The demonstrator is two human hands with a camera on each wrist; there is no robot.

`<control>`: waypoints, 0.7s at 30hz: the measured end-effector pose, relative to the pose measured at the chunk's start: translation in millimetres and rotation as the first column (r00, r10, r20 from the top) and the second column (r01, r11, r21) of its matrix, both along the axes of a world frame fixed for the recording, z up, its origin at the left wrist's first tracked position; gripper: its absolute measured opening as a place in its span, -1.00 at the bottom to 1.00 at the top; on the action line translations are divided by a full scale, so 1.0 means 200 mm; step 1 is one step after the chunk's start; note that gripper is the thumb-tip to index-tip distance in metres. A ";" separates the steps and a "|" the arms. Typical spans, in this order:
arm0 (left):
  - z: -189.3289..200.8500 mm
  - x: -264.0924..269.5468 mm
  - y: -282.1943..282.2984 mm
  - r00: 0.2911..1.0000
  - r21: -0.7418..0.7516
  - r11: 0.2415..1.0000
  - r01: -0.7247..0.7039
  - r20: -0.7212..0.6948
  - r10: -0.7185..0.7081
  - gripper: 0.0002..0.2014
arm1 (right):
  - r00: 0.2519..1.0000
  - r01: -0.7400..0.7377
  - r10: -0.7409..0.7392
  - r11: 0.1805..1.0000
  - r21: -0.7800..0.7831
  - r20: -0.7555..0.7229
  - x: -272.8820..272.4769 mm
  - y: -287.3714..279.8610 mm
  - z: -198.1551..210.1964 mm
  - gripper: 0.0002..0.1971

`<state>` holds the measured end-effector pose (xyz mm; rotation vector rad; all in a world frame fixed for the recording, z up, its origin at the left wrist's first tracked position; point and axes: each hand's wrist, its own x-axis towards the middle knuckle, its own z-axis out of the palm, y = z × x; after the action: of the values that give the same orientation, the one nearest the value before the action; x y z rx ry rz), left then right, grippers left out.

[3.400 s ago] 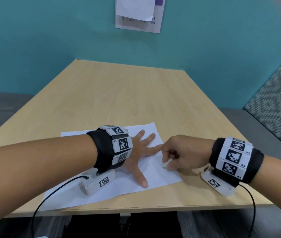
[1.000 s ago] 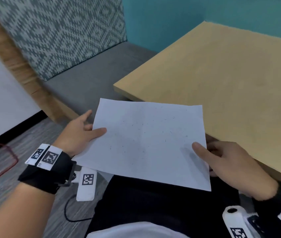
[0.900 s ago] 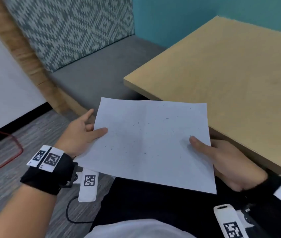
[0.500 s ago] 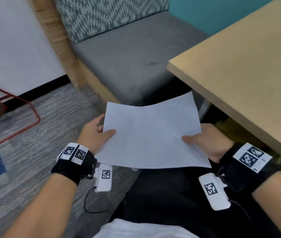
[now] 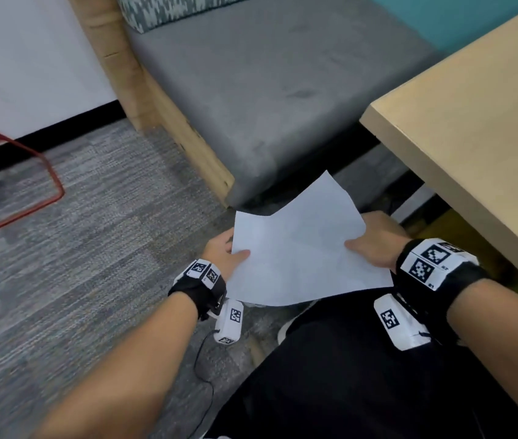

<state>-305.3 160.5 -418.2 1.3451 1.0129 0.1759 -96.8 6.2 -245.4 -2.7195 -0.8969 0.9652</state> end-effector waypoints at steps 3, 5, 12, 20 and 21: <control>-0.09 0.07 -0.01 1.000 -0.056 0.998 0.002 -0.005 -0.002 -0.47 | 1.000 0.016 -0.015 0.997 -0.079 0.008 0.04 0.07 -0.05 -0.80; -0.15 0.11 -0.02 1.000 -0.093 0.996 0.008 -0.024 -0.010 -0.45 | 1.000 0.031 -0.030 0.994 -0.102 0.006 0.07 0.11 -0.10 -0.81; -0.28 0.17 -0.03 0.981 -0.084 0.990 0.109 -0.153 -0.121 -0.39 | 1.000 -0.018 0.021 0.978 -0.206 0.008 0.12 0.23 -0.28 -0.86; -0.34 0.22 -0.09 0.753 0.116 0.868 0.483 -0.562 -0.344 -0.14 | 0.998 -0.026 0.042 0.961 -0.274 0.049 0.16 0.25 -0.32 -0.96; -0.34 0.23 -0.10 0.759 0.138 0.863 0.486 -0.557 -0.338 -0.17 | 0.998 -0.023 0.038 0.961 -0.275 0.051 0.17 0.25 -0.33 -0.94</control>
<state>-258.8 140.8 -486.9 1.9062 1.1220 -0.4283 -63.5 56.3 -310.9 -2.9836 -0.8758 1.1001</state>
